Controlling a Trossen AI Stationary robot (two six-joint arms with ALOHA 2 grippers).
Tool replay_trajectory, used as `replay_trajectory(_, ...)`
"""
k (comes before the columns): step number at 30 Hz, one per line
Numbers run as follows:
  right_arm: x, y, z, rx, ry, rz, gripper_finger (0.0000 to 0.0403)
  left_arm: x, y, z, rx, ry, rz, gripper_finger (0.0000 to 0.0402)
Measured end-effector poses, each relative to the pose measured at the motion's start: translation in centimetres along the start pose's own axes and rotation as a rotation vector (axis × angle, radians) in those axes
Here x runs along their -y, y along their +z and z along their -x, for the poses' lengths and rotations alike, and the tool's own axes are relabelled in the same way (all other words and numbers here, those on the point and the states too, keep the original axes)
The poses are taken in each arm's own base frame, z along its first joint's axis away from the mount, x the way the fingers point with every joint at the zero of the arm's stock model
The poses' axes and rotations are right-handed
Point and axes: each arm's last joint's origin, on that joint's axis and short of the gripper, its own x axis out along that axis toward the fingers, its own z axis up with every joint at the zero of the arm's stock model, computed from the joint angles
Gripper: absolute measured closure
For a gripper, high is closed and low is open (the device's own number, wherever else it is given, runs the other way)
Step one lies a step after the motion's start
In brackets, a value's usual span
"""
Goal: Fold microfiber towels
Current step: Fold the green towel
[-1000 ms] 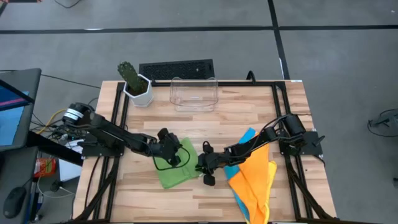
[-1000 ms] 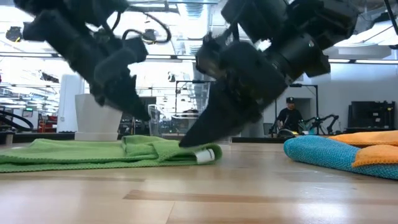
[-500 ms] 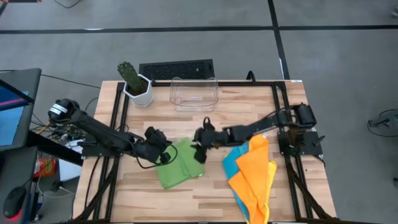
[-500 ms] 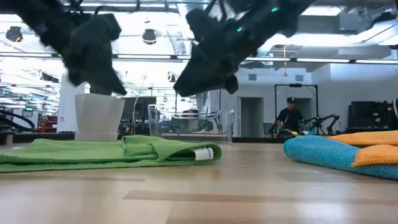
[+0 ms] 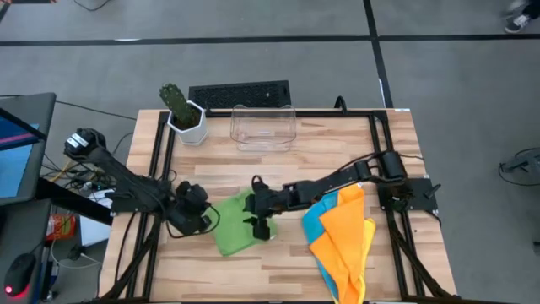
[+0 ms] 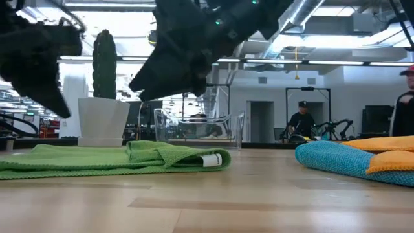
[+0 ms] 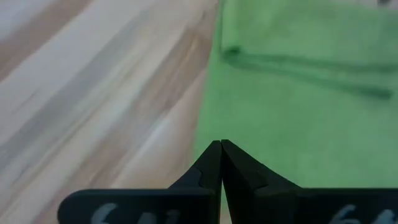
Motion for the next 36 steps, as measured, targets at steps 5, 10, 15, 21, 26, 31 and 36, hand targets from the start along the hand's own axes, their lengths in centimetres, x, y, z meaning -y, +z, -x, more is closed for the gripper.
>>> replay_trajectory(5,-2.1,1.0,-0.1,0.061,0.088,0.142,0.0192,-1.0,-1.2,0.5,0.0,0.075,-0.09,0.0395)
replay_trajectory(10,-3.9,0.3,-1.6,0.128,0.126,0.207,0.0186,-1.0,-2.3,-0.7,0.005,-0.019,-0.087,0.0357)
replay_trajectory(15,-5.5,-0.5,-3.8,0.104,0.146,0.146,0.0191,-0.7,-3.6,-1.9,-0.004,-0.186,-0.11,0.0322)
replay_trajectory(21,-7.2,-0.2,-5.9,0.115,0.154,0.161,0.0198,-2.0,-4.7,-2.7,-0.045,-0.15,-0.03,0.0298)
replay_trajectory(26,-7.2,-0.4,-7.1,0.085,0.136,0.114,0.0206,-1.4,-4.8,-3.0,-0.045,-0.185,0.019,0.0298)
replay_trajectory(31,-7.4,-0.7,-7.3,0.074,0.147,0.118,0.0215,0.2,-4.8,-3.7,-0.035,-0.286,0.101,0.0305)
replay_trajectory(36,-7.5,-1.7,-7.3,-0.005,0.175,0.018,0.0223,1.9,-5.2,-4.6,-0.084,-0.395,0.188,0.0314)
